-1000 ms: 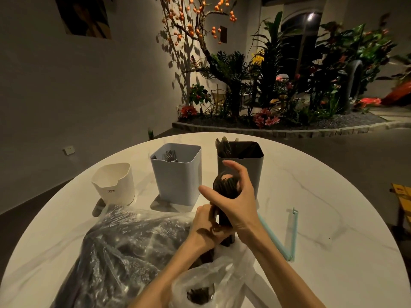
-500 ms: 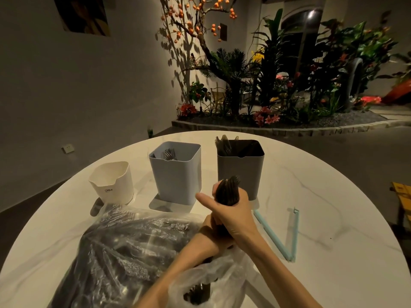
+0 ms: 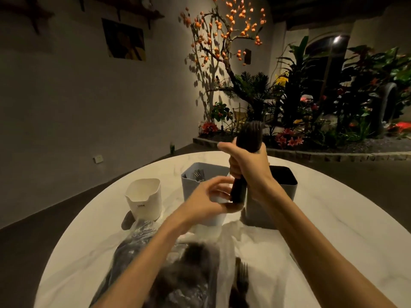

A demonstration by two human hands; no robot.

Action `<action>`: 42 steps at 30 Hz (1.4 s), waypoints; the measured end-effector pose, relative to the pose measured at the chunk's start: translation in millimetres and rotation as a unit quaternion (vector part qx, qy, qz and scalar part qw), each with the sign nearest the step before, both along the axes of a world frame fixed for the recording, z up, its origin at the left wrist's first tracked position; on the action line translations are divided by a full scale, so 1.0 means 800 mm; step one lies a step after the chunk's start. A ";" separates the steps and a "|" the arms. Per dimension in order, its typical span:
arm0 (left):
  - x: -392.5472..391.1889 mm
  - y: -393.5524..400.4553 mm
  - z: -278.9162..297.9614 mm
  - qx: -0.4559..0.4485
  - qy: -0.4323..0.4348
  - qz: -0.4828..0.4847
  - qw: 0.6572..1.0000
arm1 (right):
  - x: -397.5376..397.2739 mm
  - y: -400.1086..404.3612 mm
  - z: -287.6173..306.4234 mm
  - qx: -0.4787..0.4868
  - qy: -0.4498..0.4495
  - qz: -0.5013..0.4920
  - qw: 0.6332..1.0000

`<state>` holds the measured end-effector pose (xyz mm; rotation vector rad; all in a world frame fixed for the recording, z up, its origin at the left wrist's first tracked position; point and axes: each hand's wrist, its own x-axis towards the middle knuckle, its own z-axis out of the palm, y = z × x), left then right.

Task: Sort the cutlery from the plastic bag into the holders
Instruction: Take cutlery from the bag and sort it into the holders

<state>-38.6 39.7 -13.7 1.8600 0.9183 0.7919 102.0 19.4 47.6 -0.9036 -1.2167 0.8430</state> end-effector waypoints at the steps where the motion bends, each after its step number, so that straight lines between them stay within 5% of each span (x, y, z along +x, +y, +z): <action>1: -0.009 0.005 0.004 0.024 -0.020 0.021 0.999 | -0.005 0.009 0.012 0.013 -0.003 0.000 1.000; 3: -0.026 0.019 0.012 0.100 -0.042 0.079 0.991 | -0.015 0.028 0.027 0.030 0.001 -0.005 1.000; 6: -0.050 0.053 0.006 0.211 0.063 0.156 0.963 | -0.028 0.055 0.032 0.040 0.006 -0.025 0.999; 12: -0.071 0.087 -0.013 0.231 0.235 0.174 0.928 | -0.041 0.091 0.026 0.067 0.024 -0.050 0.996; 20: -0.075 0.077 -0.013 0.331 0.260 0.233 0.877 | -0.047 0.132 -0.016 -0.081 -0.106 -0.062 0.989; 25: -0.084 0.081 -0.014 0.330 0.204 0.225 0.894 | -0.051 0.146 -0.047 -0.174 -0.210 -0.024 0.962; 33: -0.090 0.088 -0.020 0.236 0.104 0.210 0.943 | -0.054 0.140 -0.027 -0.190 -0.330 -0.018 0.924; 42: -0.087 0.093 -0.037 0.126 0.118 0.195 0.966 | -0.076 0.130 -0.025 -0.307 -0.421 0.066 0.851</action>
